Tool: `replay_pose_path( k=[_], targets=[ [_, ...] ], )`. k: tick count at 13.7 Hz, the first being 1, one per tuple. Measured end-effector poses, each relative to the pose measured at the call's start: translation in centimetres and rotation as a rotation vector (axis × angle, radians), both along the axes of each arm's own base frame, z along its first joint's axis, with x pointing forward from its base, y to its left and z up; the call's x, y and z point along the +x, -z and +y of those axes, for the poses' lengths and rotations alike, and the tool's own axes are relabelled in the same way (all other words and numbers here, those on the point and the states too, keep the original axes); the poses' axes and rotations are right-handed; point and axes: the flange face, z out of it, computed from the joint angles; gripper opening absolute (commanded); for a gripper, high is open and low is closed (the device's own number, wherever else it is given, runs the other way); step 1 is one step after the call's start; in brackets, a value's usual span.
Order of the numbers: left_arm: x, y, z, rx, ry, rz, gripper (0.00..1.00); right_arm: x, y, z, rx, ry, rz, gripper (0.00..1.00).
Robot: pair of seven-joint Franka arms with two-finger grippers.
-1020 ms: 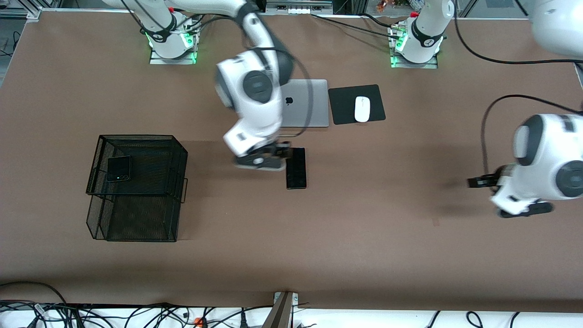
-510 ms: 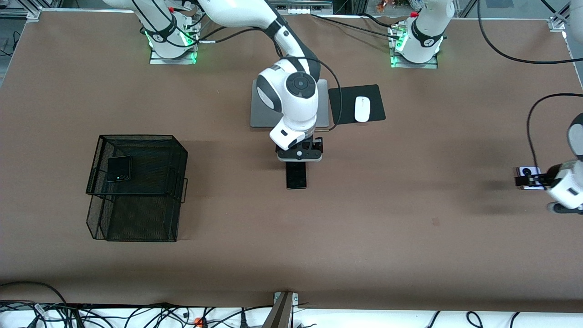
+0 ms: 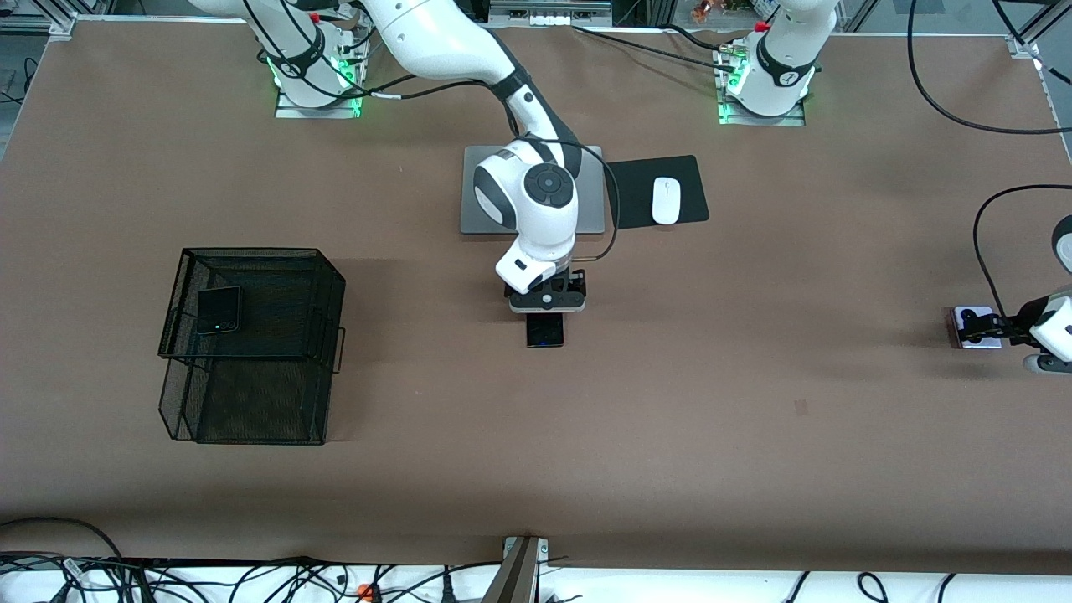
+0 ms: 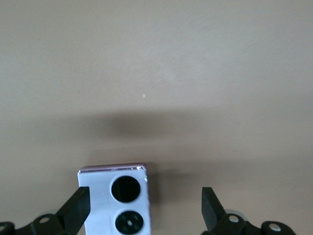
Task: Place phones with both arms
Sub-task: 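Grasp the tall phone with the right gripper while the left gripper grasps the white phone, then lift the tall phone with the right gripper while the left gripper lifts the white phone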
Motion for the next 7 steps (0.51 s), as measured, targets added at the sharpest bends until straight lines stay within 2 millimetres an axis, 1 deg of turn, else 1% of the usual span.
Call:
replay_pose_path(
  k=[1, 2, 5, 7],
  targets=[
    [-0.2, 1.0, 0.6, -0.002, 0.001, -0.012, 1.0, 0.1, 0.5, -0.1, 0.007, -0.012, 0.001, 1.0],
    [-0.3, 1.4, 0.8, -0.003, 0.002, -0.017, 1.0, 0.1, 1.1, -0.2, 0.013, -0.024, 0.003, 1.0],
    [-0.4, 1.7, 1.0, -0.001, 0.0, -0.023, 1.0, -0.2, 2.7, 0.1, 0.026, -0.031, 0.007, 1.0],
    [-0.9, 2.4, 1.5, -0.003, -0.026, -0.011, 1.0, -0.6, 3.4, 0.2, 0.027, -0.034, 0.014, 1.0]
  ],
)
